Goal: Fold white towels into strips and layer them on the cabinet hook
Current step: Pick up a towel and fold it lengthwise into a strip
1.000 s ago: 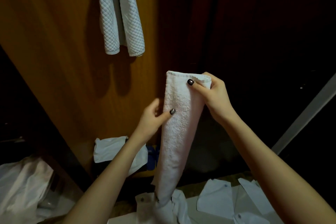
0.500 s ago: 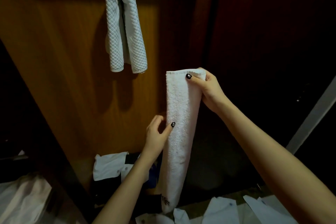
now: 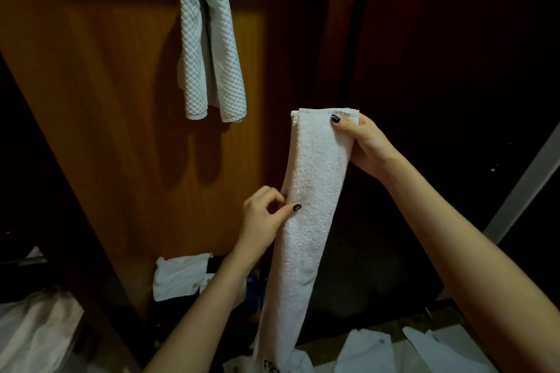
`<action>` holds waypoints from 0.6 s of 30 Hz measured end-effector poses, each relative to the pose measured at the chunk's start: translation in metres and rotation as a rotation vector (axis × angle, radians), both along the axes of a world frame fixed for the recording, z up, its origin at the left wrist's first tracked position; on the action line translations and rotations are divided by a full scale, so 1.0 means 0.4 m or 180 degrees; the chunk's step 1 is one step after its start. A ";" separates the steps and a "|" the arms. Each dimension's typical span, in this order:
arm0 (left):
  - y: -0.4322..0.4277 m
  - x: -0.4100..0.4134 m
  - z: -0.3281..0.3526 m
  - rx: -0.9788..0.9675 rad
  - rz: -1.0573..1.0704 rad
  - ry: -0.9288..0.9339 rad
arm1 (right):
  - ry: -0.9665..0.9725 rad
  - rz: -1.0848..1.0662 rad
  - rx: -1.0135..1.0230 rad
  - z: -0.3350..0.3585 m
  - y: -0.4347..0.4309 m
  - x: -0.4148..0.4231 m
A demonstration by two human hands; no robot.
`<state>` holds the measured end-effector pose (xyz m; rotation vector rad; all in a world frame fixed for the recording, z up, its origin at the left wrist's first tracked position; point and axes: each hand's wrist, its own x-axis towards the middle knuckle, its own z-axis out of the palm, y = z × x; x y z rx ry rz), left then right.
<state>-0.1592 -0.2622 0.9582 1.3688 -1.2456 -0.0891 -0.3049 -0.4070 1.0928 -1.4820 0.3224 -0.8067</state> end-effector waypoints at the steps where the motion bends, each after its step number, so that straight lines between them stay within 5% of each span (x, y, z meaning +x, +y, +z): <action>1: 0.002 -0.003 0.000 0.0009 -0.0038 0.0084 | -0.0036 -0.0076 0.0029 0.000 0.002 0.002; 5: 0.018 -0.002 0.023 0.0606 -0.0887 0.1342 | -0.0040 -0.0458 0.0040 0.005 0.009 0.020; 10: 0.024 0.008 0.057 0.0853 -0.1865 0.1713 | 0.0201 -0.0757 0.0064 0.013 0.008 0.057; 15: 0.005 -0.014 0.071 0.0162 -0.1540 0.2155 | 0.0590 -0.0816 0.0798 -0.057 0.007 0.069; 18: -0.003 -0.017 0.082 -0.0052 -0.1193 0.2032 | 0.1190 -0.0506 0.0598 -0.198 0.051 0.015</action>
